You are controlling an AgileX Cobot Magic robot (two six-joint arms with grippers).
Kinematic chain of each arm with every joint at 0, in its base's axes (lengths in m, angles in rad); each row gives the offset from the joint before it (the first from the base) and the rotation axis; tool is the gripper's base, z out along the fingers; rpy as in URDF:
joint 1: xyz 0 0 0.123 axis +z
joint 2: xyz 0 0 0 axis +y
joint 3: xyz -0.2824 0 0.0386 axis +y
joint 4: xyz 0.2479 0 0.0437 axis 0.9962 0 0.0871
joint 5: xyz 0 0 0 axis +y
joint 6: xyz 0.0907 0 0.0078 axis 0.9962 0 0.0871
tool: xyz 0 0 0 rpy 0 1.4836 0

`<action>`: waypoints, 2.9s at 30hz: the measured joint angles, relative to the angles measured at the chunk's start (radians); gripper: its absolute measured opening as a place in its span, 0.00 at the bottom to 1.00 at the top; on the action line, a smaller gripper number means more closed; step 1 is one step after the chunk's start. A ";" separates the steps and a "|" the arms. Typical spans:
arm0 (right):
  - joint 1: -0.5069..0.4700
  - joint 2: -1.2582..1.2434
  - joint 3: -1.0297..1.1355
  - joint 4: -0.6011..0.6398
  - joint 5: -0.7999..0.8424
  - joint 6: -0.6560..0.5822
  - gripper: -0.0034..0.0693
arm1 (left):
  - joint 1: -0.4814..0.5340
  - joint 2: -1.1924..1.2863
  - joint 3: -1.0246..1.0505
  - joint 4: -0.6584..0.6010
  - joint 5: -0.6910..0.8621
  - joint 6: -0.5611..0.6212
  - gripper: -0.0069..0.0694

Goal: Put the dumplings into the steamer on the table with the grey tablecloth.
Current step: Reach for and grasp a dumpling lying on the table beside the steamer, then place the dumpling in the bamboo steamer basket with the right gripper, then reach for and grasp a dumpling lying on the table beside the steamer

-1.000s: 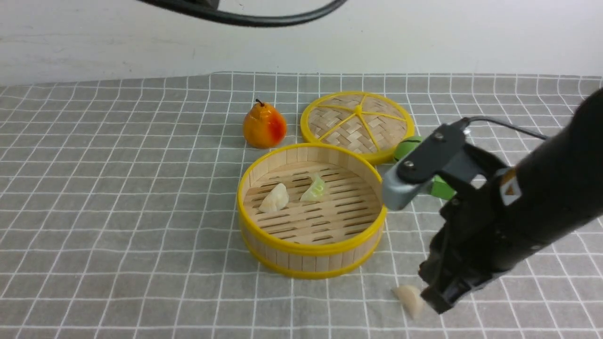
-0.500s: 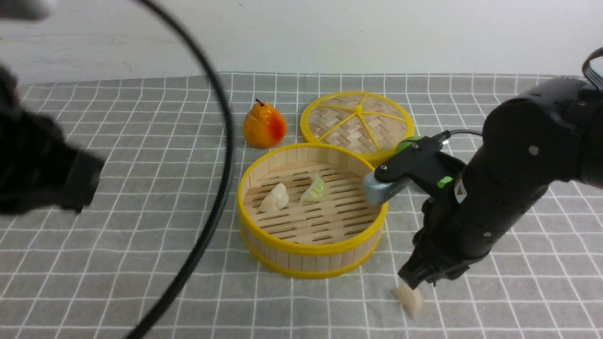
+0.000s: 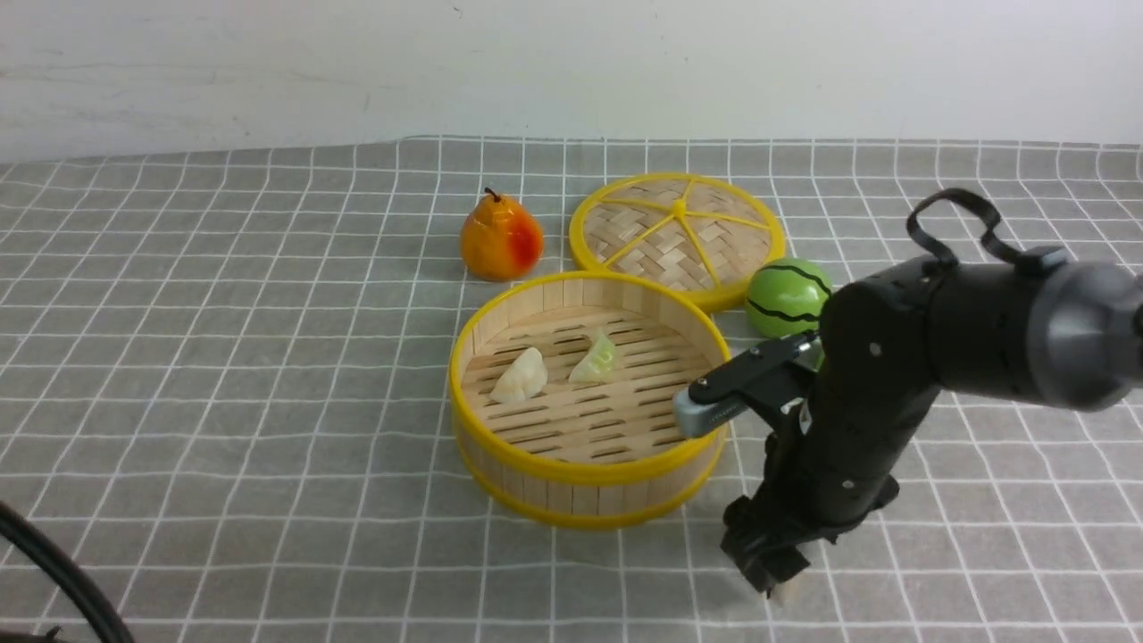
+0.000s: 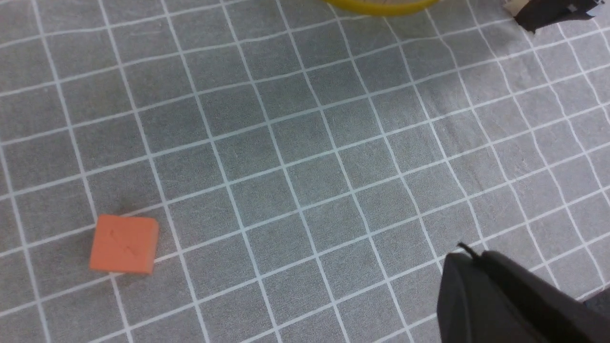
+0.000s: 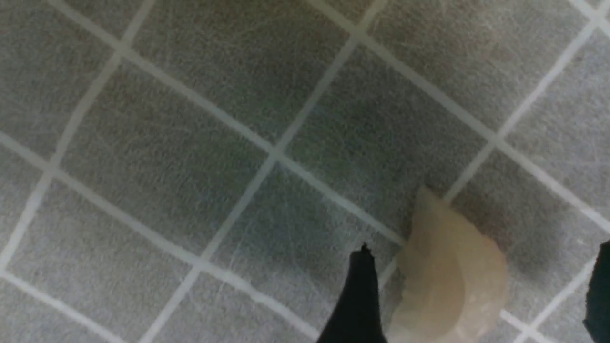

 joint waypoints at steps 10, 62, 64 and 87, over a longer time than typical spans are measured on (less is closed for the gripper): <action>0.000 0.020 -0.007 0.000 -0.003 0.009 0.32 | 0.000 -0.001 0.003 -0.003 -0.012 0.000 0.12; 0.087 0.011 -0.754 -0.010 0.453 -0.004 0.76 | 0.000 -0.001 0.004 0.003 -0.023 0.000 0.16; 0.058 -0.037 -0.714 -0.017 0.461 -0.005 0.74 | 0.000 -0.001 0.004 0.003 -0.024 0.000 0.17; -0.198 -0.027 -0.068 -0.048 -0.049 0.003 0.71 | 0.000 -0.001 0.005 0.003 -0.029 0.000 0.19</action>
